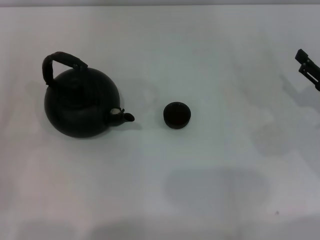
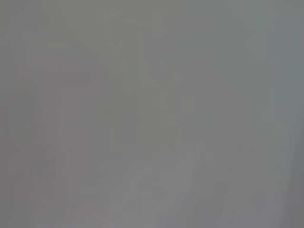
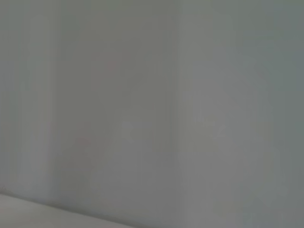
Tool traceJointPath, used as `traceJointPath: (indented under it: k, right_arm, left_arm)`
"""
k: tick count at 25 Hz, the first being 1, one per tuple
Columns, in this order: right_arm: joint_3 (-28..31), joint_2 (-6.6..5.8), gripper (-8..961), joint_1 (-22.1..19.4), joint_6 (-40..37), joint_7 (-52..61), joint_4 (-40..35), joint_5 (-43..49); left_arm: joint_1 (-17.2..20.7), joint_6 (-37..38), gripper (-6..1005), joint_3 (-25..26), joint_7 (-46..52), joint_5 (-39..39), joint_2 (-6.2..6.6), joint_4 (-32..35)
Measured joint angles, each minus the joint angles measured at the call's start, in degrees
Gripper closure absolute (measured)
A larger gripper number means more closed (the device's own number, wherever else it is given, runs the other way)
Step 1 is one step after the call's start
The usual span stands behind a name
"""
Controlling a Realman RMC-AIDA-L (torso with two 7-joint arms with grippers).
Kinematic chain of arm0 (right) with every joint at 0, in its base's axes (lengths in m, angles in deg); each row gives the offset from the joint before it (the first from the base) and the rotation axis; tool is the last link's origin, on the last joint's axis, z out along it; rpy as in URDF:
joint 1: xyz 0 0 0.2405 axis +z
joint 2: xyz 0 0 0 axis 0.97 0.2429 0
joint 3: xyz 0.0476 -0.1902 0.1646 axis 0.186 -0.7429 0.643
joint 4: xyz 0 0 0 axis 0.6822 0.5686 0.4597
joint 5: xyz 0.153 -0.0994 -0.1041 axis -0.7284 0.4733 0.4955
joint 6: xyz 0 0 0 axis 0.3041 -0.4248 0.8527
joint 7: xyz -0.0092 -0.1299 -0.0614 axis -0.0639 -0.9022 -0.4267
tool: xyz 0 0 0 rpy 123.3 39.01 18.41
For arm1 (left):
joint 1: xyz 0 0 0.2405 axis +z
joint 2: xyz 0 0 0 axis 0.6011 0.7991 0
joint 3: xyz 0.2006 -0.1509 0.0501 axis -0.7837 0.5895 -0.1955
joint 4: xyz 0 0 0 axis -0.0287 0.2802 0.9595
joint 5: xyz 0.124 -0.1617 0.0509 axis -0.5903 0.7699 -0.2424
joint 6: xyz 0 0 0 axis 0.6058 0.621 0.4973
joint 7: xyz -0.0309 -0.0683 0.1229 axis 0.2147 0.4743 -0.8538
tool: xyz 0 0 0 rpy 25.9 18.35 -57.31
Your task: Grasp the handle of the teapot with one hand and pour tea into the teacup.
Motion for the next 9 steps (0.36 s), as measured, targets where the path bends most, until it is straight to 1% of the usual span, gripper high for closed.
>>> traceJointPath:
  k: [9]
  right_arm:
    - [0.78,-0.08,189,-0.14,-0.62,-2.38,0.10,-0.01]
  left_arm:
    - [-4.23,1.54,197,0.00,-3.27,-0.92,-0.14,-3.40]
